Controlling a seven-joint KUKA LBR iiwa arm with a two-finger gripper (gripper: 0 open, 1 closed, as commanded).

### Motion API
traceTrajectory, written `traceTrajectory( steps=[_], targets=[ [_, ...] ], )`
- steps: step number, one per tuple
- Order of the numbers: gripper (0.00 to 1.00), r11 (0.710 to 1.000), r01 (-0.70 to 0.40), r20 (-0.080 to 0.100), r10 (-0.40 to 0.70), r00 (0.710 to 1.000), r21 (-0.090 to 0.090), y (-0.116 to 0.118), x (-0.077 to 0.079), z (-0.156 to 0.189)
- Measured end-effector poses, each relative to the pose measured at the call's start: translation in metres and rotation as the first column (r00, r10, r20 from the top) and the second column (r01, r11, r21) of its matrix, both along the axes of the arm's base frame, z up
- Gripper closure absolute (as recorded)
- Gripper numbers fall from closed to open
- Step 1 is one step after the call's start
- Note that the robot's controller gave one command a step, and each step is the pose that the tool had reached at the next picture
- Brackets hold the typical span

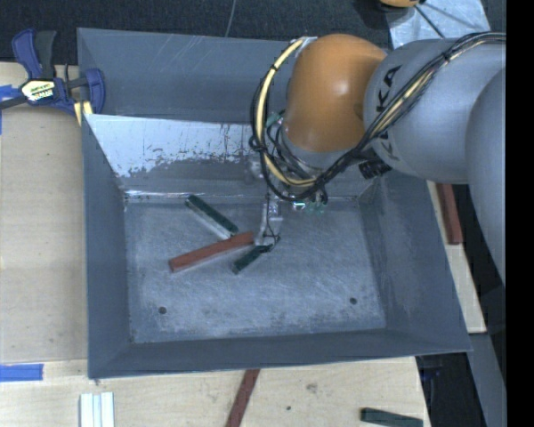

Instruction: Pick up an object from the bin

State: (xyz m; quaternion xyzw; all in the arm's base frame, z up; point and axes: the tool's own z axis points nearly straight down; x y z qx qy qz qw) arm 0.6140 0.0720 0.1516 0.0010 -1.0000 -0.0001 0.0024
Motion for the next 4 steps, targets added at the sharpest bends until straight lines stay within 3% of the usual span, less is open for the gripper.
traceTrajectory(
  steps=[1,2,3,4],
  targets=[
    [0.00,1.000,0.001,0.008,-0.001,1.000,0.001,0.000,0.002,0.005],
    [1.00,0.998,-0.062,0.007,0.062,0.998,0.002,0.015,-0.030,-0.073],
    [1.00,0.998,-0.062,0.007,0.062,0.998,0.002,0.015,-0.030,-0.073],
    [1.00,0.998,-0.057,0.012,0.057,0.998,0.000,-0.010,-0.012,0.087]
  ],
)
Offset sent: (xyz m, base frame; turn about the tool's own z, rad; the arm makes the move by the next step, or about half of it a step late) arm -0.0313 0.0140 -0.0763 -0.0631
